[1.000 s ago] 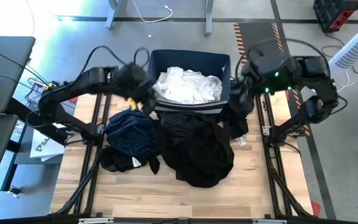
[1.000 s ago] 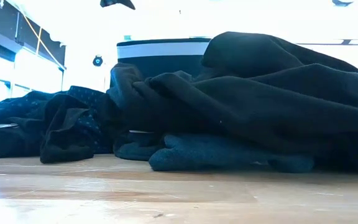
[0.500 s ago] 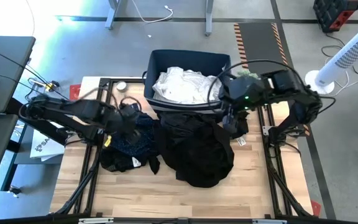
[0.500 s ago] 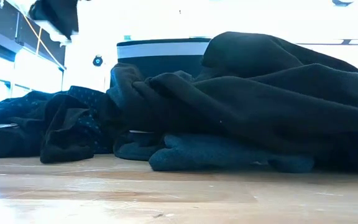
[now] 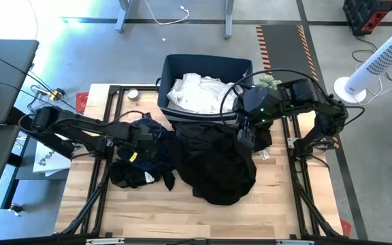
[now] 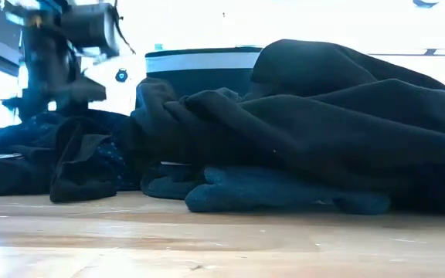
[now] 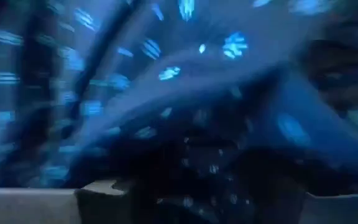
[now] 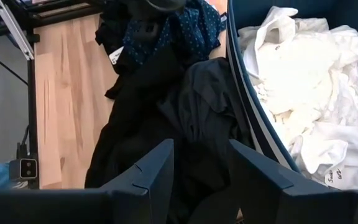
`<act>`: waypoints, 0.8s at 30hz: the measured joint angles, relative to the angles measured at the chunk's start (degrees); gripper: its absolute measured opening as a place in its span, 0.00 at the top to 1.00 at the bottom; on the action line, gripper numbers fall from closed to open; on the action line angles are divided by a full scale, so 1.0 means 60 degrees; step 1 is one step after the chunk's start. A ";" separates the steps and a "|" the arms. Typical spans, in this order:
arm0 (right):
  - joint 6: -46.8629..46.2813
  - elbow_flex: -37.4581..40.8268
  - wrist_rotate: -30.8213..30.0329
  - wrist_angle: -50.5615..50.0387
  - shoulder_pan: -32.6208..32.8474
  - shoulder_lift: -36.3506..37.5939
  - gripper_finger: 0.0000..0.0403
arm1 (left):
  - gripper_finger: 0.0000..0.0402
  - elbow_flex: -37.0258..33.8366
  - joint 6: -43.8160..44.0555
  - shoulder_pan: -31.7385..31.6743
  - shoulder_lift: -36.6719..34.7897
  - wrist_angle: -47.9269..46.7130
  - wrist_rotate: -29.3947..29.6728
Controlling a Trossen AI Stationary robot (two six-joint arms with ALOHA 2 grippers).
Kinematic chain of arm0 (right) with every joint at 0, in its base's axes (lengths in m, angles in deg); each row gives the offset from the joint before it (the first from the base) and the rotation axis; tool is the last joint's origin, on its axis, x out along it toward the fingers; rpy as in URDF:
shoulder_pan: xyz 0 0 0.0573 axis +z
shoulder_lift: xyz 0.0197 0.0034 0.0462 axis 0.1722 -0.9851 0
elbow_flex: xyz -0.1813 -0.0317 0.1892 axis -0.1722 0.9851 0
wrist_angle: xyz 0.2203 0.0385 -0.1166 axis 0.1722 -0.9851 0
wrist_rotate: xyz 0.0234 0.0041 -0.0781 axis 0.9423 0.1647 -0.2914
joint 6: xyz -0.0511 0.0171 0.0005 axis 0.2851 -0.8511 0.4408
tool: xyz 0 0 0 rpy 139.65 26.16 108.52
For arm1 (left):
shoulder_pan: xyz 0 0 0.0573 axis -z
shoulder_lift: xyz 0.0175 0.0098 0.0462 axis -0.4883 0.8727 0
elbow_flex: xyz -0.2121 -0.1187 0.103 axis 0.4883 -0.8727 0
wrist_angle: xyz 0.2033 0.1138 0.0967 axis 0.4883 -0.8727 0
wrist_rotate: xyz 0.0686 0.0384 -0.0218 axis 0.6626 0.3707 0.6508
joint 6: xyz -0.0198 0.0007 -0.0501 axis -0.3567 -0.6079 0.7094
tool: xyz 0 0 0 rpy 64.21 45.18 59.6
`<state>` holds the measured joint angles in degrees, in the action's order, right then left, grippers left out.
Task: Sort clothes
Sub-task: Put the blue shirt into the blue bin
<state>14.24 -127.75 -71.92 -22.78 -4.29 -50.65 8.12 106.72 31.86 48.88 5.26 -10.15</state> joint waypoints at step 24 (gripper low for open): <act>0.0120 0.0000 -0.1686 0.0702 -0.0086 0.0004 0.64 | 0.99 0.6017 -0.3694 -0.0517 -0.2208 -0.2937 0.1430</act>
<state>14.96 -127.75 -82.04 -18.57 -4.80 -50.63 44.22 84.55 28.76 35.63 -12.36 -1.57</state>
